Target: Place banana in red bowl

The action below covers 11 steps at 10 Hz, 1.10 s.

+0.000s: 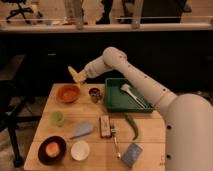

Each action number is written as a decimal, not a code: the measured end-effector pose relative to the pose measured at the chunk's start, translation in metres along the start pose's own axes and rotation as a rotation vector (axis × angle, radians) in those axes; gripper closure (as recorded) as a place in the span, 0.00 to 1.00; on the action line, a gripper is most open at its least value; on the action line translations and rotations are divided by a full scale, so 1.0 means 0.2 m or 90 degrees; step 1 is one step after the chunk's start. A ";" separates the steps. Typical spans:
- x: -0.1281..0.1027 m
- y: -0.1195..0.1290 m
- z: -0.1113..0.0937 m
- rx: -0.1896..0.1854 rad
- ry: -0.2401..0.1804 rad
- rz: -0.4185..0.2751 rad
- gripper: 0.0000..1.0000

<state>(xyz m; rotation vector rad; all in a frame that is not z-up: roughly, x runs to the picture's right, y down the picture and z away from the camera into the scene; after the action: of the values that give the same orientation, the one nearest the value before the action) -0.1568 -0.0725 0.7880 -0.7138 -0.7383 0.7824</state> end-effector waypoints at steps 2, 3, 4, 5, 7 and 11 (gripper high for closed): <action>-0.04 0.02 0.06 -0.011 0.001 -0.008 1.00; -0.05 0.03 0.12 -0.014 -0.002 -0.014 1.00; -0.04 0.02 0.14 -0.011 -0.002 -0.012 1.00; -0.03 0.01 0.18 -0.009 -0.001 -0.008 1.00; -0.03 -0.01 0.27 -0.013 0.006 -0.002 1.00; -0.06 -0.01 0.48 -0.035 0.028 -0.002 1.00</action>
<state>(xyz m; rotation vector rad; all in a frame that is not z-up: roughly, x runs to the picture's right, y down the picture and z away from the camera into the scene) -0.2374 -0.0568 0.8381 -0.7764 -0.7232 0.7441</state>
